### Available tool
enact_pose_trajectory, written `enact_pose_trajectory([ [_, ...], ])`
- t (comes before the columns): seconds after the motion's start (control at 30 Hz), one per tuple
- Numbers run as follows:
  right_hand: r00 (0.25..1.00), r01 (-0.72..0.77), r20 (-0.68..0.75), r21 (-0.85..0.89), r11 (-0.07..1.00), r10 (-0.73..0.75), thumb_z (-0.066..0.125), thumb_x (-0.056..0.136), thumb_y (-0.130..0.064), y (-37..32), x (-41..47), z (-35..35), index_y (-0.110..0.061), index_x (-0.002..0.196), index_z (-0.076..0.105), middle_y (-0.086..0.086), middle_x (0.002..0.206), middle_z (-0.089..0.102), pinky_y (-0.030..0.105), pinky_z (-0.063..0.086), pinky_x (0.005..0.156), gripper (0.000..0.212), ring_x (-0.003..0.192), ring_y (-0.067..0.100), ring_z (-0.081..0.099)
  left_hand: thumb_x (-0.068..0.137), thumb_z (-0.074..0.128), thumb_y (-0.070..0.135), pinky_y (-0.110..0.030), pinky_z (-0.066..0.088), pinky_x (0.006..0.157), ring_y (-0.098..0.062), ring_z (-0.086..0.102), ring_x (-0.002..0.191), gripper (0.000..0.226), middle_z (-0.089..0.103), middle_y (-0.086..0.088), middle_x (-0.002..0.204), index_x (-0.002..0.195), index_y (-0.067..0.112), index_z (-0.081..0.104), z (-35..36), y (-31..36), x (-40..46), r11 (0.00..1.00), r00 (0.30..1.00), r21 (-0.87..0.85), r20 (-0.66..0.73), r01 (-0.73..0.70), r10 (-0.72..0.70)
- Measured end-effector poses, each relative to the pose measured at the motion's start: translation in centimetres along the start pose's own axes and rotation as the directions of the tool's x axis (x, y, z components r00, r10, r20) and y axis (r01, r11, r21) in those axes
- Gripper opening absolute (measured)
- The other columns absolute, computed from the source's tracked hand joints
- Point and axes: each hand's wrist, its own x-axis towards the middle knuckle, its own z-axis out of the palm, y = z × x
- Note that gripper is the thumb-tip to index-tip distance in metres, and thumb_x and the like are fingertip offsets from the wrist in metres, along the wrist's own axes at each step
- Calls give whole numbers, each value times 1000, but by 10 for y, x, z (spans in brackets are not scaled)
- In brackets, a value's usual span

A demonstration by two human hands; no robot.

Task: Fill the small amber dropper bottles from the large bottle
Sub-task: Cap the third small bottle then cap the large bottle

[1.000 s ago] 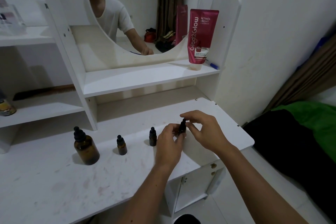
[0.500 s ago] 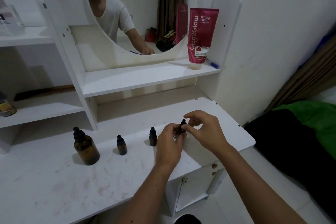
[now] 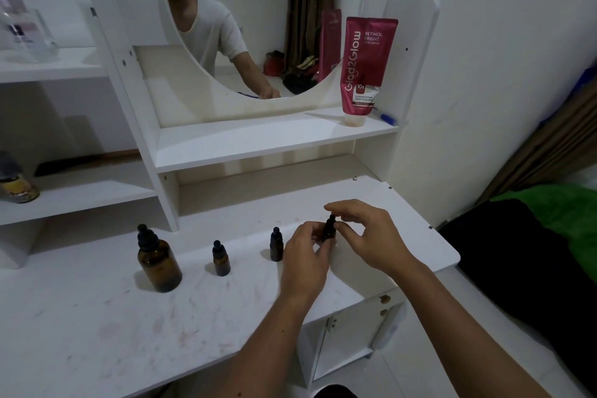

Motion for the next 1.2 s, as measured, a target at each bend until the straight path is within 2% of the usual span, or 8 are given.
enact_pose_trajectory([
  [0.2, 998, -37, -44, -46, 998, 35, 85, 89, -18, -3, 3, 3, -23, 115, 79, -13, 97, 74, 12, 52, 78, 27, 82, 3, 68, 97, 67, 11, -14, 51, 85, 0, 64, 99, 18, 70, 17, 103, 109, 24, 69, -1, 0, 0, 1000, 1000, 20, 4, -18, 18],
  [0.33, 999, -13, 50, -20, 1000, 14, 77, 93, -9, 0, 1, 0, -23, 127, 74, -12, 113, 71, 11, 53, 91, 37, 100, 1, 69, 99, 66, 16, -14, 48, 88, 5, 61, 100, 12, 69, 18, 103, 109, 23, 68, 0, -1, 1, 998, 1000, 63, 12, -11, 11],
  [0.43, 996, -18, 82, -39, 999, 21, 71, 95, 2, 3, 2, 0, -19, 127, 75, -9, 115, 76, 13, 55, 97, 38, 103, -1, 71, 99, 66, 20, -18, 49, 92, 2, 62, 101, 10, 68, 16, 104, 109, 21, 67, 1, -3, 1, 997, 1000, 83, 16, -9, 7],
  [0.57, 999, -46, 14, -35, 998, 47, 77, 92, 1, 6, 2, 6, -19, 119, 79, -12, 103, 78, 8, 53, 91, 33, 95, -12, 69, 98, 66, 18, -23, 50, 92, 0, 62, 99, 9, 69, 15, 101, 106, 21, 66, 2, -4, 3, 995, 1000, 98, 6, 4, -5],
  [0.77, 997, -54, -55, -43, 998, 52, 81, 90, -3, 4, -2, 14, -21, 117, 78, -10, 102, 77, 9, 54, 89, 32, 91, -6, 71, 100, 64, 20, -25, 53, 89, 2, 62, 97, 8, 68, 16, 99, 107, 24, 65, 4, -2, 2, 994, 1000, 110, -7, 15, -14],
  [1.0, 992, -121, -34, -12, 993, 121, 81, 92, -10, -15, -4, 13, -24, 131, 71, -11, 112, 75, 22, 58, 94, 42, 99, 5, 72, 105, 56, 31, -31, 52, 100, -8, 59, 118, 31, 64, 10, 129, 135, 23, 58, -4, 9, -12, 991, 1000, 130, -14, 27, -26],
  [1.07, 992, -119, -40, -37, 992, 118, 82, 92, -15, -19, -7, 9, -25, 132, 70, -9, 121, 73, 23, 57, 95, 44, 101, 5, 70, 104, 57, 31, -27, 50, 103, -10, 57, 124, 39, 61, 7, 135, 141, 20, 55, -10, 12, -20, 990, 999, 130, 4, 45, -46],
  [1.2, 989, -128, -86, -109, 986, 119, 84, 91, -20, -26, -10, -1, -25, 133, 69, -5, 128, 69, 20, 52, 94, 45, 104, 8, 66, 100, 66, 27, -5, 38, 97, -2, 54, 125, 42, 60, 11, 139, 141, 25, 55, -28, 12, -45, 990, 996, 113, 35, 79, -83],
])
